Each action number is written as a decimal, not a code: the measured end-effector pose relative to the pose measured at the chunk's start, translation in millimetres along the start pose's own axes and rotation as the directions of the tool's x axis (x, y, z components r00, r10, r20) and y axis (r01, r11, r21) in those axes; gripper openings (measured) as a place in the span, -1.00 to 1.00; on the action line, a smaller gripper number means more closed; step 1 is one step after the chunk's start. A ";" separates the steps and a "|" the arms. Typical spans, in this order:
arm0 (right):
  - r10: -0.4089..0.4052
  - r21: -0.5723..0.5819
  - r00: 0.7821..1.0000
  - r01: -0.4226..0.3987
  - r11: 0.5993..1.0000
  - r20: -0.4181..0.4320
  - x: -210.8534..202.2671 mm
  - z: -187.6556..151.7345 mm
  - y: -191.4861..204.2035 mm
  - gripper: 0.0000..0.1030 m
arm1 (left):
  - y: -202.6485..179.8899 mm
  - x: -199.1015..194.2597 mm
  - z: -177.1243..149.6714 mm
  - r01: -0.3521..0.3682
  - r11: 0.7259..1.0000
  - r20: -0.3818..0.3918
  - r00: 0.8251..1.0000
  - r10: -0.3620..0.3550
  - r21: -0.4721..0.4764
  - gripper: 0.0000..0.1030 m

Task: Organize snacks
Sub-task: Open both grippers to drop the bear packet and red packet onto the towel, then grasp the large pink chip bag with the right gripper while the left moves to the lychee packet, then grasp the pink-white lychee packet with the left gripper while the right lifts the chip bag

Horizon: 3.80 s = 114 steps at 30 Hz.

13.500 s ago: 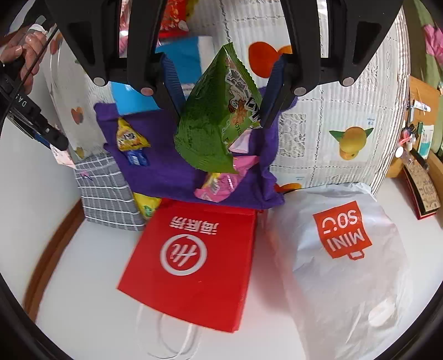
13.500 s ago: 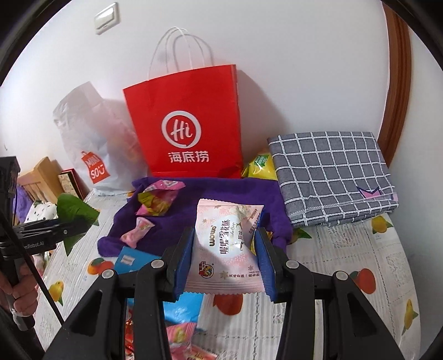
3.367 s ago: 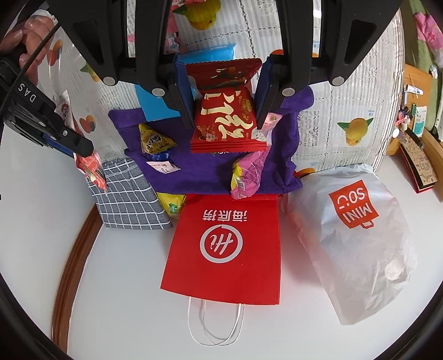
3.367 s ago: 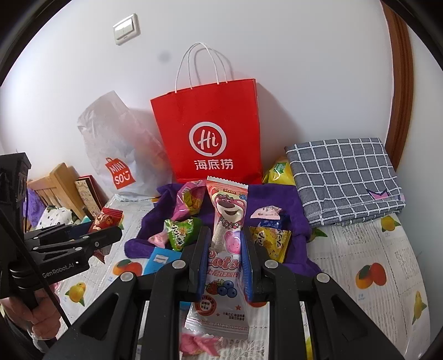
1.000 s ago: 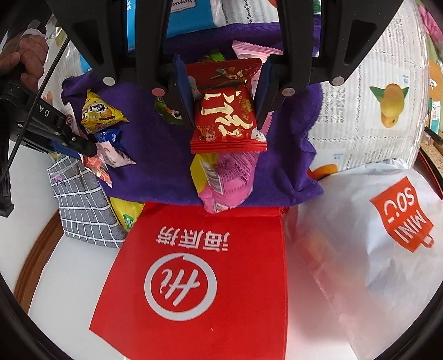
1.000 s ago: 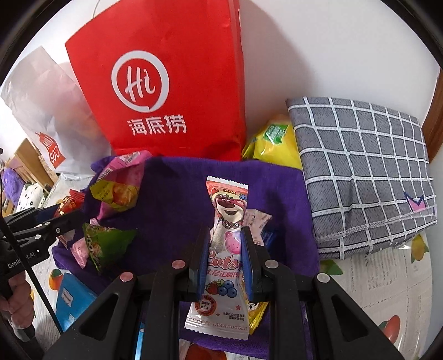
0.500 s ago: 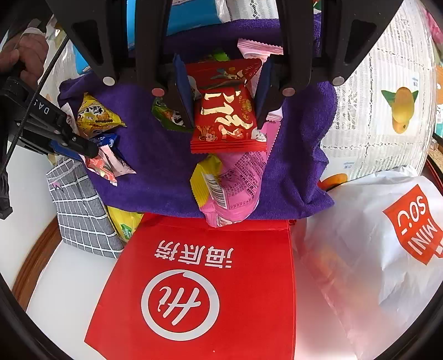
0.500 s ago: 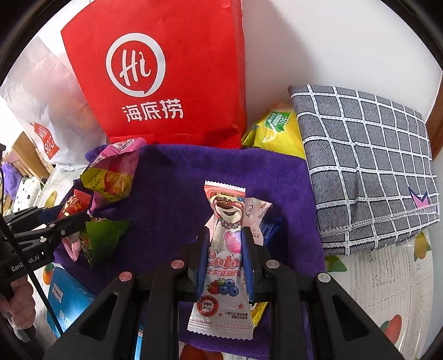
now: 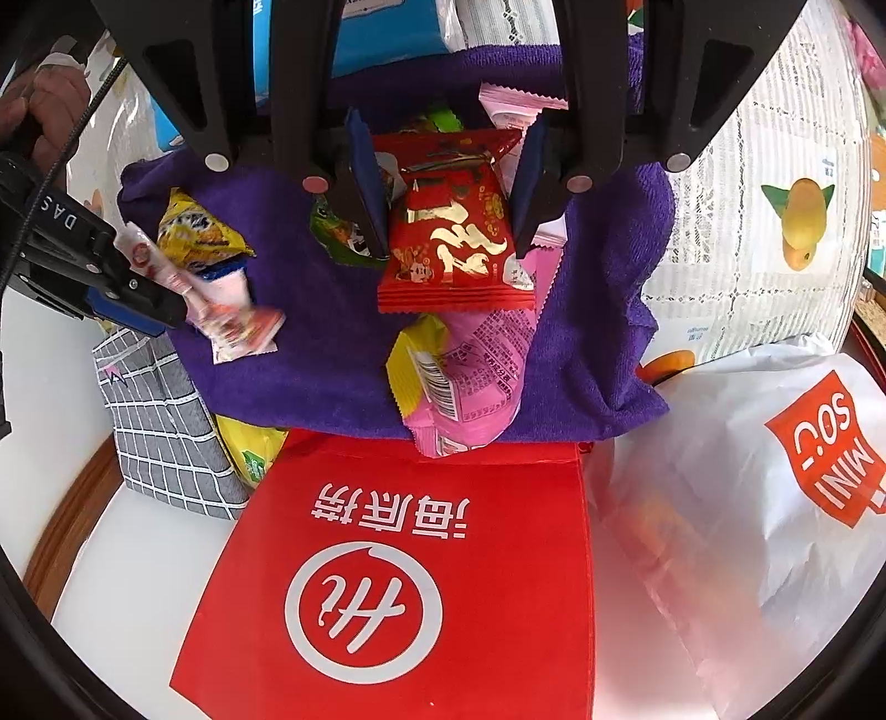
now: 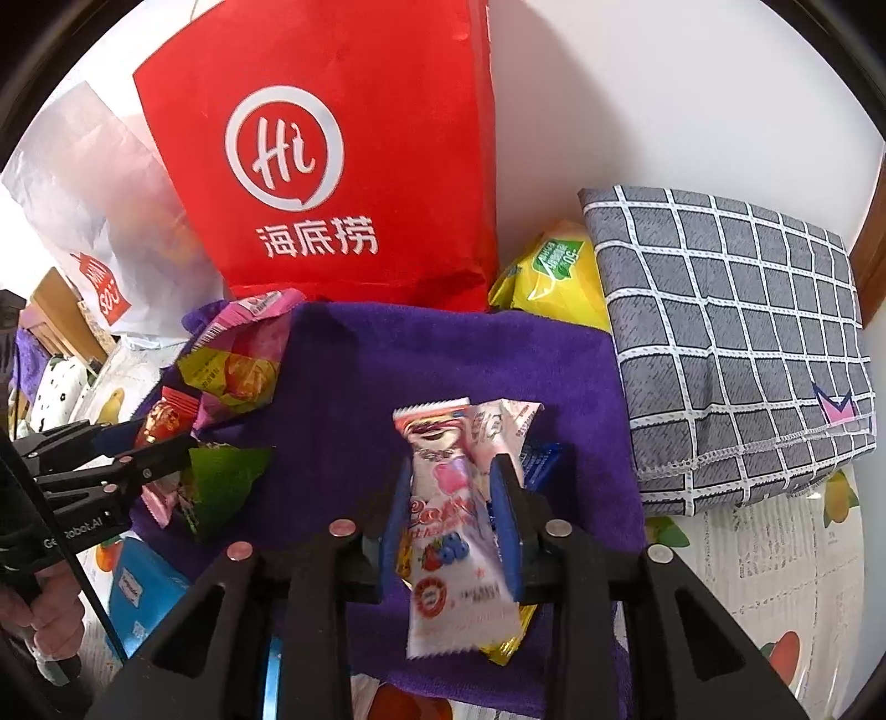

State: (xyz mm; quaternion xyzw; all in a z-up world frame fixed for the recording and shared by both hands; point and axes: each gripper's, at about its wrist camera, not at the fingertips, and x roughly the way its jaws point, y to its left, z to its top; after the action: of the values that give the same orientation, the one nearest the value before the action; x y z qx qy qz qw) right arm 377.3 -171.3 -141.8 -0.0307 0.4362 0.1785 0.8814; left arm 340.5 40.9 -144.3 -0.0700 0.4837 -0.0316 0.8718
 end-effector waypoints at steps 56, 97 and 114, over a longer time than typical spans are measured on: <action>-0.021 0.103 1.000 0.023 0.994 -0.022 -113.4 -197.2 116.5 -0.02 | 39.4 -148.1 -164.7 0.074 0.997 0.046 0.996 -0.076 0.035 0.30; -0.086 0.147 0.991 0.071 0.987 0.098 -136.2 -220.2 41.5 -0.20 | -10.0 -107.4 -229.0 0.166 0.985 -0.134 0.978 -0.161 0.034 0.30; -0.084 0.248 0.990 0.055 0.967 0.111 -166.7 -243.4 -0.2 -0.20 | -54.0 -94.2 -237.4 0.142 0.986 -0.120 0.984 -0.131 0.087 0.52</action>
State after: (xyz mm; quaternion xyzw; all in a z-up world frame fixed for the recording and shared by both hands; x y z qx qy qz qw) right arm 100.3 -270.5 -162.2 0.0734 0.3995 0.0940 0.9090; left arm 89.9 -22.6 -181.0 -0.0595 0.5249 -0.1182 0.8408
